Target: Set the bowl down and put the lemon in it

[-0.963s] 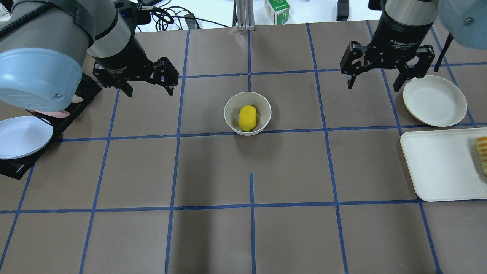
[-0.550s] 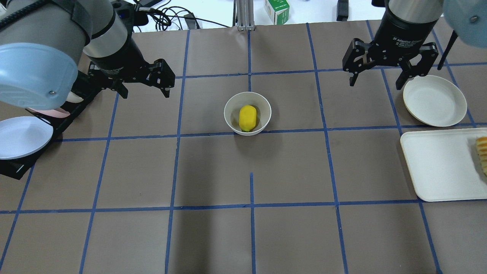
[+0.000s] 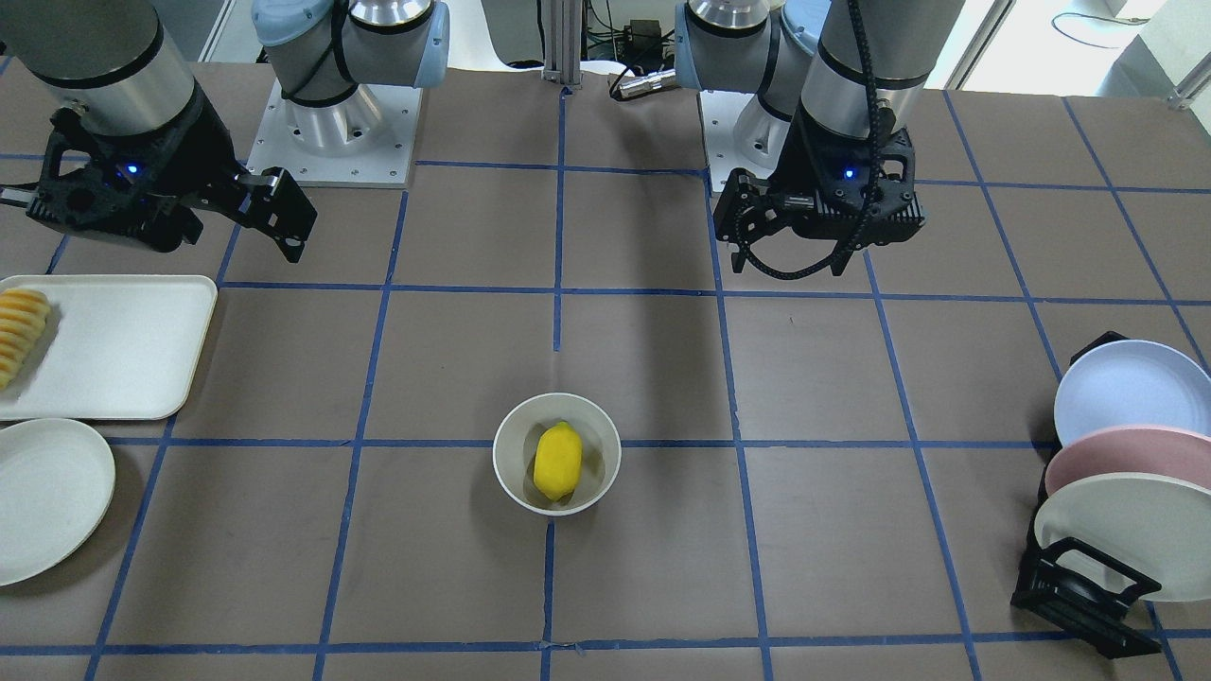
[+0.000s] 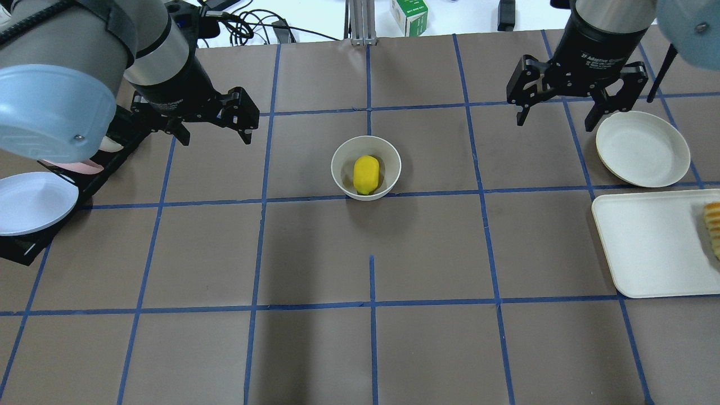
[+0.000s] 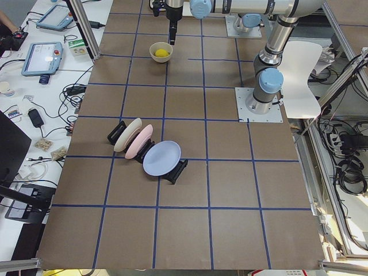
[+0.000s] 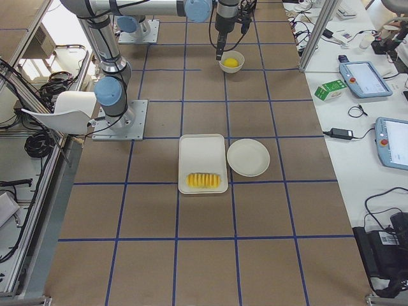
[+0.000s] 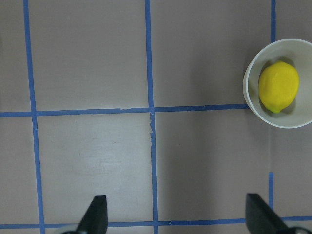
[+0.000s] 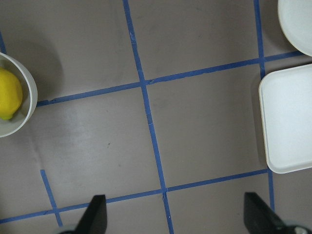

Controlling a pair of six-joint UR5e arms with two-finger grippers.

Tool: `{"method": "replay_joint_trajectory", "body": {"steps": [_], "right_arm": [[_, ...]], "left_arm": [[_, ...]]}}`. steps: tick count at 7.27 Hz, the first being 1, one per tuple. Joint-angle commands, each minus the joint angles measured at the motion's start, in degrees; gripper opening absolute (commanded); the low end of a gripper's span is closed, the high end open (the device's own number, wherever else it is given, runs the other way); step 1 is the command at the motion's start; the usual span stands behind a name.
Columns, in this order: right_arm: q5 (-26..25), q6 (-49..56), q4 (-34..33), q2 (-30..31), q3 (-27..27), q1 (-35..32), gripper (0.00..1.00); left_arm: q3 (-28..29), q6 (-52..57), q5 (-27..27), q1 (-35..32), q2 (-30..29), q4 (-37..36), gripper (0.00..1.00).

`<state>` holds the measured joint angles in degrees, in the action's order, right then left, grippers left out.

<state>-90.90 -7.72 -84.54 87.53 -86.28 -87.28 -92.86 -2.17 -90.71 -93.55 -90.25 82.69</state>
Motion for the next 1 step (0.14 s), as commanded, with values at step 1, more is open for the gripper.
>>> {"method": "replay_joint_trajectory", "body": {"steps": [1], "right_arm": [[0.11, 0.16, 0.43, 0.35, 0.06, -0.08, 1.0]], "left_arm": [[-0.21, 0.24, 0.01, 0.03, -0.02, -0.07, 1.0]]}}
